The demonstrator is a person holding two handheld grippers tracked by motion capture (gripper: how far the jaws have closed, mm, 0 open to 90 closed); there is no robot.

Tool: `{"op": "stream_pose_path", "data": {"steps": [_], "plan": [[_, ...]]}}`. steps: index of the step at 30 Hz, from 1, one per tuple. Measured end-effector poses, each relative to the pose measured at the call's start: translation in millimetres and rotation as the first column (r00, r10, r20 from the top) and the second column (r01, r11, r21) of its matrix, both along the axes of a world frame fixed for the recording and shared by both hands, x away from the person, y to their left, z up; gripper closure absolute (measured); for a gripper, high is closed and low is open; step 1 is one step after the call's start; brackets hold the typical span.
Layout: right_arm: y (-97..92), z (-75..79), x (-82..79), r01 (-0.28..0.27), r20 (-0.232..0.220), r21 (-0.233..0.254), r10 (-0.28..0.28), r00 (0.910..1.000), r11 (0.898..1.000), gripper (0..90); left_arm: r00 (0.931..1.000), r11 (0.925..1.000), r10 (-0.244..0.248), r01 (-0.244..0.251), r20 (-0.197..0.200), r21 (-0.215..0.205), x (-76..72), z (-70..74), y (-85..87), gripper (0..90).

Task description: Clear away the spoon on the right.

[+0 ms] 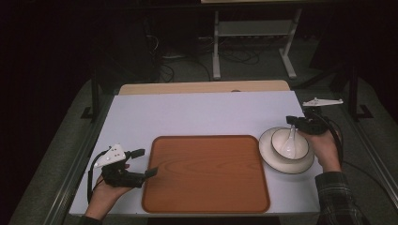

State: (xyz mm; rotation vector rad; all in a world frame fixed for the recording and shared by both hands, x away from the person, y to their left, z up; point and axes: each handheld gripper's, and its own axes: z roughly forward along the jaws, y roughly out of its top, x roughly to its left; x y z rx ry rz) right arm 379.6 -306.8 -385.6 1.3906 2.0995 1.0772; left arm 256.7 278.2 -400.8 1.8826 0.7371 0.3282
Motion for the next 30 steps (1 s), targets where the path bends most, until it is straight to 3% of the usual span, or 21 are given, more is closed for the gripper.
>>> {"op": "stream_pose_path", "data": {"steps": [20,30], "plan": [[-16.6,-0.9,-10.9,0.047,-0.015,-0.032,-0.048,0.9987,0.998,89.4,1.0000,1.0000,-0.002,0.002,0.001,0.000,0.0,0.1,0.0,13.0],[-28.0,0.2,-23.6,0.065,-0.024,-0.046,-0.066,0.9975,0.997,89.4,1.0000,1.0000,-0.004,0.004,0.004,0.000,0.1,0.5,0.0,13.0]]}}
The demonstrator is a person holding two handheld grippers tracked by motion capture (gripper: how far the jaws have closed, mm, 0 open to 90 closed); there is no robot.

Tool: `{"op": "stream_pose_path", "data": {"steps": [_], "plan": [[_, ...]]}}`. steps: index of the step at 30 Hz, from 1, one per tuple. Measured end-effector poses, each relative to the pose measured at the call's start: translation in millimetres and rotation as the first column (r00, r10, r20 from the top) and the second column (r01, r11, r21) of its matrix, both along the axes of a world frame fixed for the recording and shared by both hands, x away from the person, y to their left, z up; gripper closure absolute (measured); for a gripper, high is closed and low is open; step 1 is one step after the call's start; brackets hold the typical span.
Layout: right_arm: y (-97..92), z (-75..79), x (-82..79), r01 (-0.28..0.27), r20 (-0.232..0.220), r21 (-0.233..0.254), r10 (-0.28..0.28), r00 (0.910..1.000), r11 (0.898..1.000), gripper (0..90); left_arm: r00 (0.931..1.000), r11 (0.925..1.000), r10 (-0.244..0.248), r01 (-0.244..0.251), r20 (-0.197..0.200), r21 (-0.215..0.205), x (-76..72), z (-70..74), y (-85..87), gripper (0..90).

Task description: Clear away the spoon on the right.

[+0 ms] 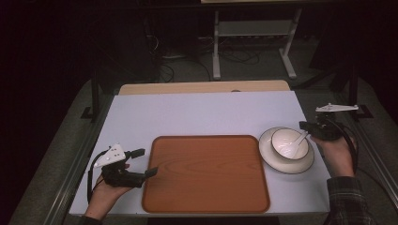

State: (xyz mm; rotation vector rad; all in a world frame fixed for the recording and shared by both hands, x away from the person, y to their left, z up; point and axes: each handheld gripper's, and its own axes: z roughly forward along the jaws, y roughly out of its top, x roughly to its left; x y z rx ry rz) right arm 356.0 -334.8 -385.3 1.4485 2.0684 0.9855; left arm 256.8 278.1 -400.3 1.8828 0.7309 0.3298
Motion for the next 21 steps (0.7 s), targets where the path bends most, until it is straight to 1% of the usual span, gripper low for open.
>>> {"op": "stream_pose_path", "data": {"steps": [14,18,21], "plan": [[-8.5,0.3,-19.3,0.010,-0.007,-0.017,-0.010,0.9999,1.000,89.5,1.0000,1.0000,-0.001,0.001,0.001,0.000,0.2,0.4,-0.2,13.0],[-11.1,-0.2,-24.4,0.016,-0.007,-0.012,-0.016,0.9998,1.000,89.4,1.0000,1.0000,-0.002,0.002,0.001,-0.001,0.4,0.2,-0.3,13.0],[-12.1,1.2,-27.7,0.019,0.006,-0.005,-0.019,0.9998,1.000,89.3,1.0000,1.0000,-0.002,0.002,0.001,-0.002,0.6,0.2,-0.1,13.0]]}}
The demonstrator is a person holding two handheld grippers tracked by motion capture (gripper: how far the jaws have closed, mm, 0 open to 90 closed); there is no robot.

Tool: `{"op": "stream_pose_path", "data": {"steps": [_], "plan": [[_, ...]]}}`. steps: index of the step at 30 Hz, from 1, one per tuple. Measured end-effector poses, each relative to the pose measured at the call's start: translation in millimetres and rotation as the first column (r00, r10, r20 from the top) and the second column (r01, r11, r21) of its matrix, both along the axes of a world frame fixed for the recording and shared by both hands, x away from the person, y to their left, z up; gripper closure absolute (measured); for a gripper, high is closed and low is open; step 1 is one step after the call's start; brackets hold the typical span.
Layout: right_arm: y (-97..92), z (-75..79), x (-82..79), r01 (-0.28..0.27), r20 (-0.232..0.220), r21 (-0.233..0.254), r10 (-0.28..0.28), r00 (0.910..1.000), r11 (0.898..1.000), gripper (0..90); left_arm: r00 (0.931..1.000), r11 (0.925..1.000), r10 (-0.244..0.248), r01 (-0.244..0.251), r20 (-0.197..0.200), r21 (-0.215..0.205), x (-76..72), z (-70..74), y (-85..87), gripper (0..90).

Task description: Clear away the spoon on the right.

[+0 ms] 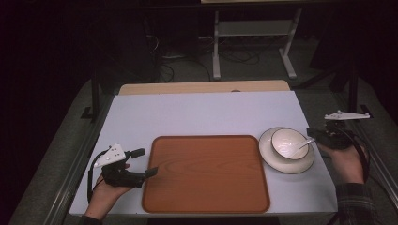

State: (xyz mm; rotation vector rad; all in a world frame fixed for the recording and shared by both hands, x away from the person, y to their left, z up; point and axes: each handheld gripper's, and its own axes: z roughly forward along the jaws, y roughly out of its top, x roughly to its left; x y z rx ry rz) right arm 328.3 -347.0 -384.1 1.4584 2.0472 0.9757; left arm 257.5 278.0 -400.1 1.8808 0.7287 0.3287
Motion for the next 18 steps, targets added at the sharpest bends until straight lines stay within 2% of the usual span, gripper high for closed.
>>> {"op": "stream_pose_path", "data": {"steps": [1,2,4,5,7,10,13,18], "plan": [[-0.4,1.4,-1.3,0.004,0.010,0.012,-0.004,0.9999,1.000,88.6,1.0000,1.0000,0.001,-0.001,0.000,0.000,0.0,0.0,0.0,13.0],[-0.9,3.2,-2.6,0.005,0.023,0.022,-0.006,0.9997,1.000,83.6,1.0000,1.0000,0.001,-0.001,0.000,0.000,-0.1,0.2,0.0,13.1],[-1.0,7.5,-5.8,0.015,0.049,0.050,-0.018,0.9986,0.999,68.6,1.0000,1.0000,0.000,0.000,0.001,0.001,-0.1,0.4,-0.1,13.1],[-0.6,9.2,-7.7,0.024,0.067,0.055,-0.028,0.9973,0.998,61.4,1.0000,1.0000,-0.001,0.001,0.001,0.002,0.0,0.3,0.0,13.0],[-0.3,12.0,-12.1,0.059,0.092,0.042,-0.063,0.9938,0.997,52.6,1.0000,1.0000,-0.001,0.001,-0.001,0.000,0.0,0.0,0.0,13.0],[-4.2,12.1,-16.6,0.069,0.099,0.073,-0.076,0.9922,0.995,41.4,1.0000,1.0000,0.000,0.000,-0.002,-0.003,-0.1,0.0,0.0,13.1],[-7.9,8.2,-20.4,0.083,0.091,0.093,-0.092,0.9916,0.992,35.9,1.0000,1.0000,0.002,-0.002,-0.002,-0.005,0.0,0.1,0.1,13.1],[-11.4,2.3,-23.6,0.093,0.082,0.106,-0.102,0.9914,0.990,31.9,1.0000,1.0000,-0.001,0.001,-0.003,0.000,0.3,-0.2,-0.3,13.1]]}}
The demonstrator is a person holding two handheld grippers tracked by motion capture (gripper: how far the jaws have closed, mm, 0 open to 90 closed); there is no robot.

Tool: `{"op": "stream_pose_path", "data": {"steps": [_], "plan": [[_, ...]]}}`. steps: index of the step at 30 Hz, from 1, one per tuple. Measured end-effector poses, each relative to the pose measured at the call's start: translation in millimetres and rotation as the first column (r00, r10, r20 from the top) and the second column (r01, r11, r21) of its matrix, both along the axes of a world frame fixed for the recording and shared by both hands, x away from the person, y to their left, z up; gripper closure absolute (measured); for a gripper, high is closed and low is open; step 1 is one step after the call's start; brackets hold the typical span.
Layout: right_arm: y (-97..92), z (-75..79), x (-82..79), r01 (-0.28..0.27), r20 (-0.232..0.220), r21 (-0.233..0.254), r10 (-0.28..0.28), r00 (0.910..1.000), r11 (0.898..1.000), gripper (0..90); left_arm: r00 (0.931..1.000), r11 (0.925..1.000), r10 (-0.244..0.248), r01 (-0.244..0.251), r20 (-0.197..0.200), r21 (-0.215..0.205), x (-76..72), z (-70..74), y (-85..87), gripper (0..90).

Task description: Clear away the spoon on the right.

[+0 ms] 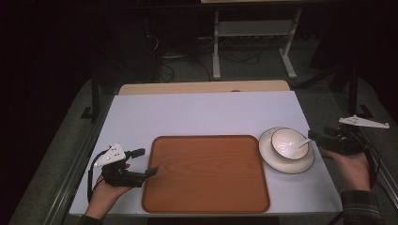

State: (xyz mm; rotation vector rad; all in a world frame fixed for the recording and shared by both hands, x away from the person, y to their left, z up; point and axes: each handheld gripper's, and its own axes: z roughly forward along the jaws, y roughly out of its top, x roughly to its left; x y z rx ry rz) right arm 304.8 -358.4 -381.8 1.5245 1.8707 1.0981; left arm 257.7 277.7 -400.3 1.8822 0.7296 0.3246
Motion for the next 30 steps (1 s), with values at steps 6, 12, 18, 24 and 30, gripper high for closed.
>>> {"op": "stream_pose_path", "data": {"steps": [6,12,18,24,30], "plan": [[0.3,-6.8,1.7,0.001,-0.018,0.001,-0.001,0.9998,1.000,28.7,1.0000,1.0000,0.000,0.000,0.000,-0.002,0.1,0.0,0.4,13.1],[0.8,-12.3,3.2,-0.005,-0.032,0.013,0.005,0.9995,1.000,28.6,1.0000,1.0000,-0.001,0.001,0.000,-0.004,0.1,0.0,0.4,13.1],[4.2,-21.5,7.5,-0.027,-0.067,0.026,0.029,0.9973,0.999,29.5,1.0000,1.0000,-0.001,0.001,0.002,-0.003,-0.1,0.2,0.3,13.1],[9.0,-27.8,10.1,-0.060,-0.102,0.029,0.063,0.9927,0.998,36.4,1.0000,1.0000,0.001,-0.001,0.002,-0.005,-0.2,0.3,0.6,13.1],[10.2,-28.4,10.6,-0.080,-0.112,0.044,0.085,0.9901,0.996,43.5,1.0000,1.0000,0.003,-0.003,0.003,-0.004,-0.3,0.7,0.9,13.1]]}}
